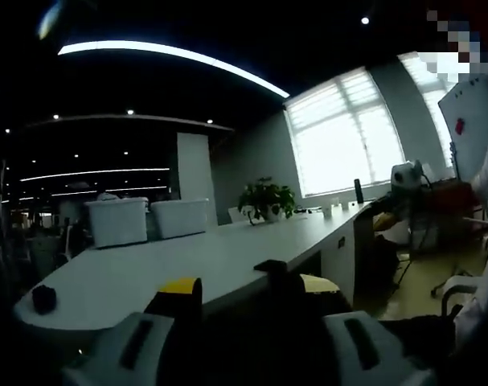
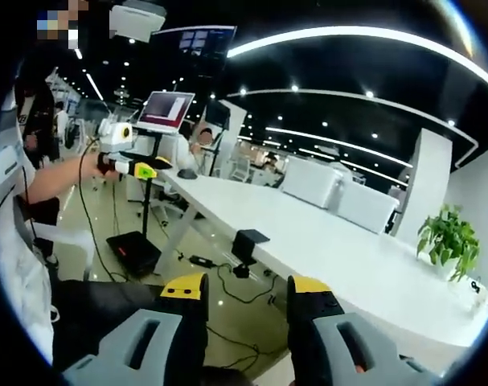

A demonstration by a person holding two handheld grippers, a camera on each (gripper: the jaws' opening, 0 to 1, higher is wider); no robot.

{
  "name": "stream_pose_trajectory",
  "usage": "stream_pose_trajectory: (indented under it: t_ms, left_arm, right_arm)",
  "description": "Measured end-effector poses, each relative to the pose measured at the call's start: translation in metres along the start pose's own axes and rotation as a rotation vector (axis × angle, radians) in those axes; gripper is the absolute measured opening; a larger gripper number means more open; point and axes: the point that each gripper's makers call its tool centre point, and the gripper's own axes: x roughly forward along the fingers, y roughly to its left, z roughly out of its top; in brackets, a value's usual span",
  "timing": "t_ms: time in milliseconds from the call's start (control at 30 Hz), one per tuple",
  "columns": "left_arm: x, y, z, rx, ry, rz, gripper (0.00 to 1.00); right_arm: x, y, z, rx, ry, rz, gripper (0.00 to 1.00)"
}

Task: Clamp the fixed fixture on the desktop, loosen the retaining clip, secure it to the edge of the desk, and tighten the retaining clip.

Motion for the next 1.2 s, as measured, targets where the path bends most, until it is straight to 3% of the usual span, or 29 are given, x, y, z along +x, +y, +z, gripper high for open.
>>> stream_pose_trajectory:
  t_ms: [367, 1200]
  left_arm:
    - [-0.009, 0.016, -0.012, -0.04, -0.012, 0.046, 0.47]
    - [-0.012, 0.013, -0.018, -0.037, -0.005, 0.049, 0.47]
  right_arm:
    - [0.007, -0.002, -0.004, -0.002, 0.009, -0.011, 0.37]
    - [0.023, 0.006, 0.008, -0.018, -0.014, 0.009, 0.36]
